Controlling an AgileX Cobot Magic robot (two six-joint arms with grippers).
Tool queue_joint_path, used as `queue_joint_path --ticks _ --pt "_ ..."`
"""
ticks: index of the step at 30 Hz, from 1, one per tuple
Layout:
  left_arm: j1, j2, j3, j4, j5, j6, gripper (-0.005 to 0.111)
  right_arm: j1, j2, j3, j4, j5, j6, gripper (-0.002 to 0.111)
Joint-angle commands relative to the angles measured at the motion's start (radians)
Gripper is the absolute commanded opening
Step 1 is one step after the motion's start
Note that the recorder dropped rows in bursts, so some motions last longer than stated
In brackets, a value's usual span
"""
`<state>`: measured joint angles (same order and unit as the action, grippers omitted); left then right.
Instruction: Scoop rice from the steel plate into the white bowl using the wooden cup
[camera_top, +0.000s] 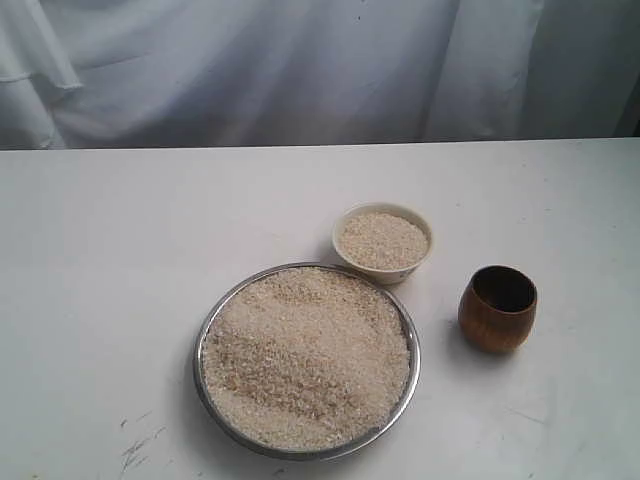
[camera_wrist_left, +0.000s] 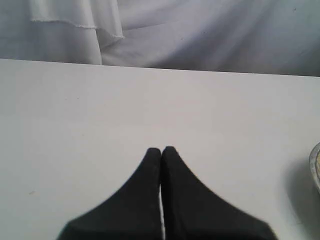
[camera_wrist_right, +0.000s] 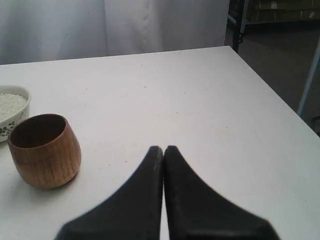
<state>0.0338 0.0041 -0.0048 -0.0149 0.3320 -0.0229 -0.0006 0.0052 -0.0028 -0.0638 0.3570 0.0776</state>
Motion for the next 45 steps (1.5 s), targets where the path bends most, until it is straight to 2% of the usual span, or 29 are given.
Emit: queue_joint_path --ticks 1,8,19,26,32,34,38,43,45 --pt "-0.003 -0.004 0.005 0.001 -0.013 -0.001 0.000 -0.007 -0.005 0.003 0.051 -0.053 0.026 0.000" --pt "-0.003 -0.004 0.005 0.001 -0.013 -0.001 0.000 -0.007 -0.005 0.003 0.344 -0.337 0.112 0.000" --pt "-0.003 -0.004 0.005 0.001 -0.013 -0.001 0.000 -0.007 -0.005 0.003 0.380 -0.333 0.112 0.000" --pt "-0.003 -0.004 0.005 0.001 -0.013 -0.001 0.000 -0.007 -0.005 0.003 0.579 -0.331 0.112 0.000" --pt "-0.003 -0.004 0.005 0.001 -0.013 -0.001 0.000 0.011 -0.005 -0.008 0.566 -0.349 0.083 0.000" --pt "-0.003 -0.004 0.005 0.001 -0.013 -0.001 0.000 0.049 -0.005 -0.064 0.561 -0.336 0.031 0.008" --pt "-0.003 -0.004 0.005 0.001 -0.013 -0.001 0.000 0.136 0.020 -0.170 0.438 -0.260 -0.132 0.045" --pt "-0.003 -0.004 0.005 0.001 -0.013 -0.001 0.000 0.194 0.125 -0.240 0.350 -0.239 -0.268 0.102" --pt "-0.003 -0.004 0.005 0.001 -0.013 -0.001 0.000 0.215 0.176 -0.247 0.351 -0.236 -0.295 0.105"
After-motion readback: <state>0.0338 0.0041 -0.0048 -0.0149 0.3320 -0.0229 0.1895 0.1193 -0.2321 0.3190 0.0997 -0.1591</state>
